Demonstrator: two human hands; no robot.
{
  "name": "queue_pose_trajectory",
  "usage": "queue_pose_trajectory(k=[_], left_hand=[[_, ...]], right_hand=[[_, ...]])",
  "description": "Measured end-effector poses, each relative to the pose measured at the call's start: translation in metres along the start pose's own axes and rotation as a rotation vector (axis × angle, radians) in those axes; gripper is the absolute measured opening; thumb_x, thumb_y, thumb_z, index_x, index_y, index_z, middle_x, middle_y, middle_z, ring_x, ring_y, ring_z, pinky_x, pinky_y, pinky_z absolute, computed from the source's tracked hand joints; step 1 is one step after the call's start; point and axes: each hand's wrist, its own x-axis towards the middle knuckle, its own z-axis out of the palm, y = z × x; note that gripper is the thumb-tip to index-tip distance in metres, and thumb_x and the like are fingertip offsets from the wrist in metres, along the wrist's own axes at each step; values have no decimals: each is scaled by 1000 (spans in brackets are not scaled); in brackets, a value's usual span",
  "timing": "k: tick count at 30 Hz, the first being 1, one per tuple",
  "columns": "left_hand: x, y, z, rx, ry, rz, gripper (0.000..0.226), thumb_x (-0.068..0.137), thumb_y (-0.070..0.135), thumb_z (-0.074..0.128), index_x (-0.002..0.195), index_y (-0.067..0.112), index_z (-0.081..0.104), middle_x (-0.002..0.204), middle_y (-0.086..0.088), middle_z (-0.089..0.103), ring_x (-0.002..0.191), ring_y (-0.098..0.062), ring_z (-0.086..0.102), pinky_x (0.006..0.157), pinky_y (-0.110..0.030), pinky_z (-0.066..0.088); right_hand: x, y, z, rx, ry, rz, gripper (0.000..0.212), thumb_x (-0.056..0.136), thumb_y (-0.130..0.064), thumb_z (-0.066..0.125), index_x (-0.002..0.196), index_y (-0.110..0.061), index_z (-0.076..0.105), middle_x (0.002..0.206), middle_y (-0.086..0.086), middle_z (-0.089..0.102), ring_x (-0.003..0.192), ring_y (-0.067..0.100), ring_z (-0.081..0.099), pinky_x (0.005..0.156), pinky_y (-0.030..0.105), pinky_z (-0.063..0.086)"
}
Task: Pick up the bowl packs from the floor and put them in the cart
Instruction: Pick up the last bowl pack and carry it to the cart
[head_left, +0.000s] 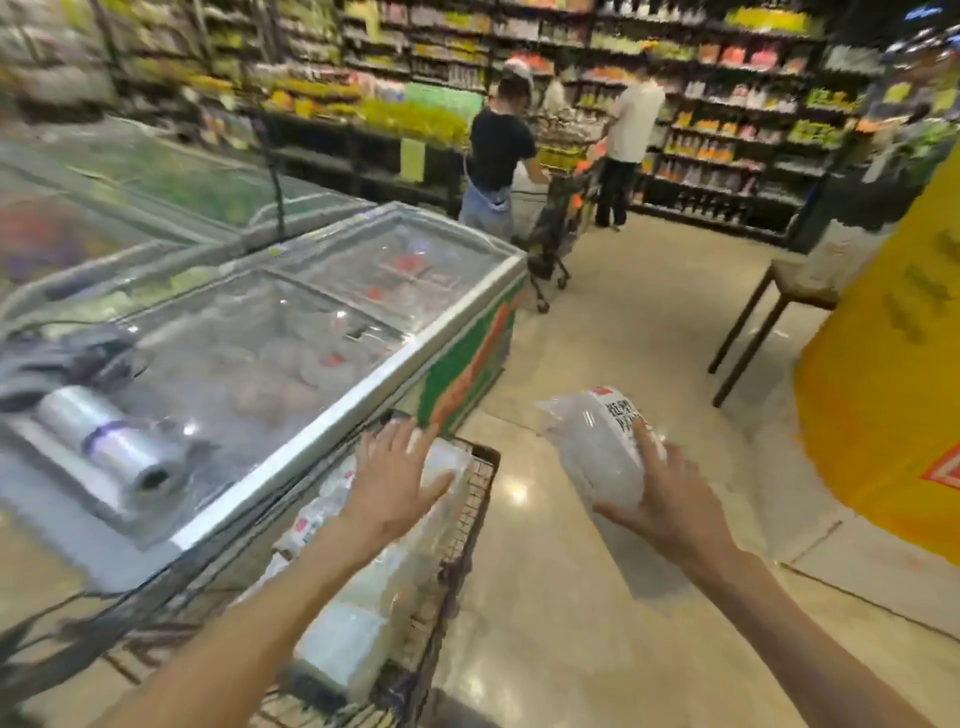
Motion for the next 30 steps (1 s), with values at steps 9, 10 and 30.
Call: queue_pose_trajectory(k=[9, 10, 30], left_hand=[[-32, -109, 10, 41, 122, -519, 73, 96, 72, 35, 156, 31, 32, 161, -5, 35, 150, -29, 26, 121, -59, 16], [-28, -110, 9, 44, 136, -508, 71, 96, 70, 38, 156, 33, 30, 161, -4, 34, 151, -27, 25, 121, -58, 15], [-124, -109, 99, 47, 153, -1236, 70, 99, 67, 26, 160, 33, 21, 169, 1, 18, 157, -18, 6, 126, -48, 7]], right_hand=[[142, -142, 70, 84, -96, -475, 127, 70, -79, 74, 164, -33, 2, 150, 19, 40, 130, 44, 45, 92, 53, 50], [143, -148, 71, 85, -101, -468, 128, 70, -79, 73, 164, -33, 0, 153, 20, 38, 132, 44, 44, 92, 54, 51], [82, -328, 320, -55, -688, -879, 125, 82, -76, 66, 161, -28, -19, 163, 23, 21, 145, 42, 30, 112, 58, 38]])
